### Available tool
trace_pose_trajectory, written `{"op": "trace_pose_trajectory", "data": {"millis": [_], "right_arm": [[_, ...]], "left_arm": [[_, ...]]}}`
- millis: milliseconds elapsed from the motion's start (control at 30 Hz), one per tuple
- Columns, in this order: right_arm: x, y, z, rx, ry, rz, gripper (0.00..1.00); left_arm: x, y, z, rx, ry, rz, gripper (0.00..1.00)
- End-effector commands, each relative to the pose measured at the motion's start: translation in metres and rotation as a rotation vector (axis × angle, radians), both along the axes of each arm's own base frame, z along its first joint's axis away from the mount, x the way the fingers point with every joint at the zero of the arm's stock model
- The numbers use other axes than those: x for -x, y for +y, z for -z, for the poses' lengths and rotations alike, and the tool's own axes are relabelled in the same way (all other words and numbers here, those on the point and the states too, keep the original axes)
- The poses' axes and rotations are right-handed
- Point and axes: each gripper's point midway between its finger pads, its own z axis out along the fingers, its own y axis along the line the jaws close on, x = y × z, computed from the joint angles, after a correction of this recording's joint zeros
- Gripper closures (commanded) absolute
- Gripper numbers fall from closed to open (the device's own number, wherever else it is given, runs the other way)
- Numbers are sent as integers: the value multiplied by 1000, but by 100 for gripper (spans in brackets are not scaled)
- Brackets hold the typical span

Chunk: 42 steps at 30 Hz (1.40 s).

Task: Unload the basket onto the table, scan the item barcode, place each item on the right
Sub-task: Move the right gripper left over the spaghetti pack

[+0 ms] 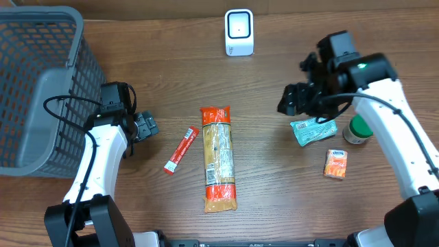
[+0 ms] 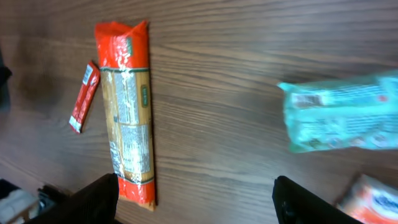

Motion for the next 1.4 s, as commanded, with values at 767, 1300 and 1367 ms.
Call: {"op": "trace_pose_trajectory", "data": {"millis": [767,1300,1367], "right_arm": [[31,95,-5,-110,-57,-226,21],[40,138,88,279,-112,-97,18],[43,143,102,297,-89,-101,18]], "left_arm": [[-7,-1,-7,-1,-24,13,0],[-7,-1,-7,-1,-24,13,0],[-7,-1,-7,-1,-24,13,0]]}}
